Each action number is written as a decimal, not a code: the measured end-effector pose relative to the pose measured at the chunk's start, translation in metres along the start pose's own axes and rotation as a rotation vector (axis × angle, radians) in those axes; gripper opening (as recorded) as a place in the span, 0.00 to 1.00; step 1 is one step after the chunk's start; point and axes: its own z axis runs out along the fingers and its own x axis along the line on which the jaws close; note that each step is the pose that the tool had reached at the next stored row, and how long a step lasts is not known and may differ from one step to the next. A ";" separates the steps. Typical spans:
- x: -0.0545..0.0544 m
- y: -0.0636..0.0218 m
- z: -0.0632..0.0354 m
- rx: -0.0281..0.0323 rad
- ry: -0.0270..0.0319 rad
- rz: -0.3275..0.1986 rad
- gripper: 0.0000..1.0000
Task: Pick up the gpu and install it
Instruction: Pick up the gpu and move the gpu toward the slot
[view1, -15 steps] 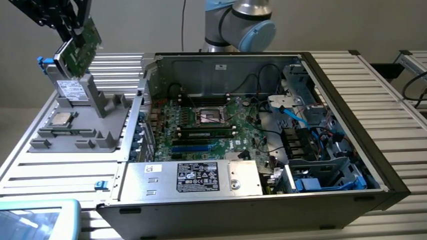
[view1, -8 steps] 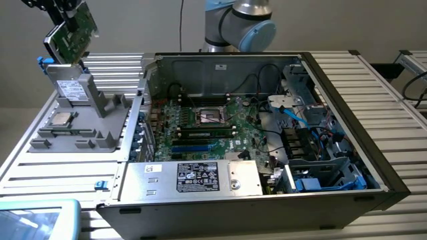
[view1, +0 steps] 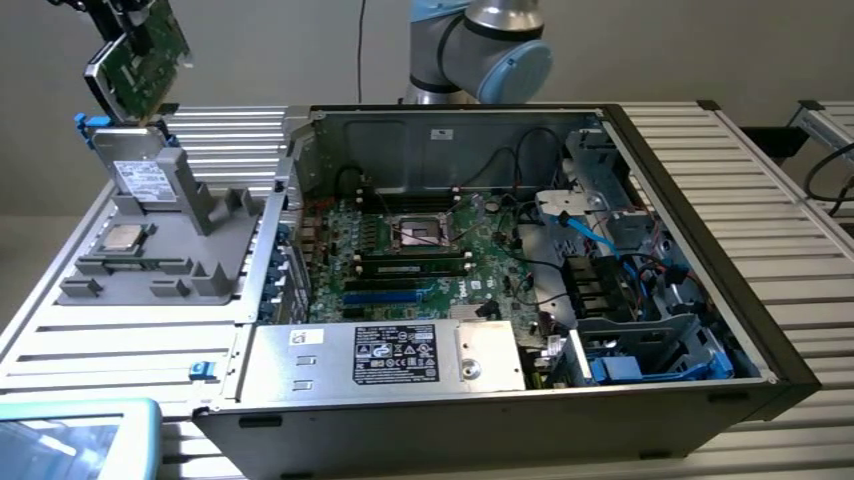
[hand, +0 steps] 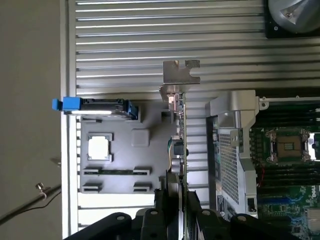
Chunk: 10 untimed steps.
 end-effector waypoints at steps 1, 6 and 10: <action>0.000 0.0000 0.0000 -0.0003 0.0009 -0.018 0.27; 0.000 0.0000 0.0001 -0.0021 0.0053 -0.109 0.27; 0.000 0.0000 0.0006 -0.0034 0.0089 -0.181 0.27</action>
